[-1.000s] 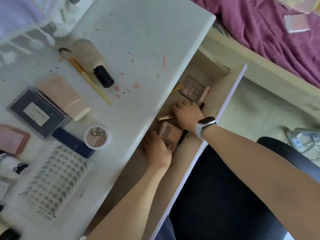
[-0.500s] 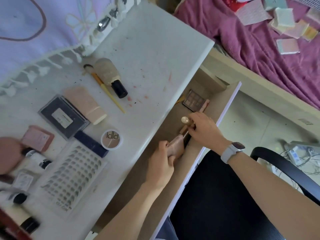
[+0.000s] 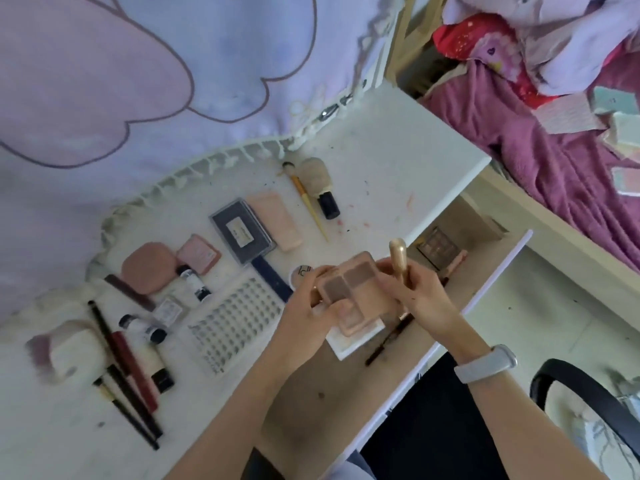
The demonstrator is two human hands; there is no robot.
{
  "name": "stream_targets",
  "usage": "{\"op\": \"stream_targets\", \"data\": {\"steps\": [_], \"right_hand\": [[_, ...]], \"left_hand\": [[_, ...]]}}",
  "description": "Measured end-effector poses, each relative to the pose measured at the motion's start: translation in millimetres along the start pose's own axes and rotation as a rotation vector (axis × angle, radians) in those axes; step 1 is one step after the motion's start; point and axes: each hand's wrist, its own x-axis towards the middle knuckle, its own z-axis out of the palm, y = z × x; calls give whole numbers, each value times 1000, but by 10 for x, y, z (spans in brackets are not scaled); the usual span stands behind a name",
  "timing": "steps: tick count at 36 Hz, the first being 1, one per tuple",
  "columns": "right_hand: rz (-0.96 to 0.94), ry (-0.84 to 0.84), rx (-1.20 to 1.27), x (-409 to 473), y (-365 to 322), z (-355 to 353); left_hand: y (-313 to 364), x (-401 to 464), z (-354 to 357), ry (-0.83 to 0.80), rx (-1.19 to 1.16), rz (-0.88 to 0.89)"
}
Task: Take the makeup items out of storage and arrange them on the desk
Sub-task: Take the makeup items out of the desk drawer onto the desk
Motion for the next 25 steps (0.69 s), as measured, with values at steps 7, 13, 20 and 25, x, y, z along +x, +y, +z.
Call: {"op": "stream_targets", "data": {"steps": [7,13,20,25], "right_hand": [[13,-209,-21,267,-364,849],[54,-348,74,264,-568,1867],[31,-303,8,90,-600,2794],[-7,-323,-184,58,-633,3420]], "left_hand": [[22,-417,-727,370,-118,-55],[-122,-1002,-1409,523,-620,-70],[-631,-1715,-2072,1006,-657,-127],[-1055,-2116,-2524,1266,-461,-229]]}}
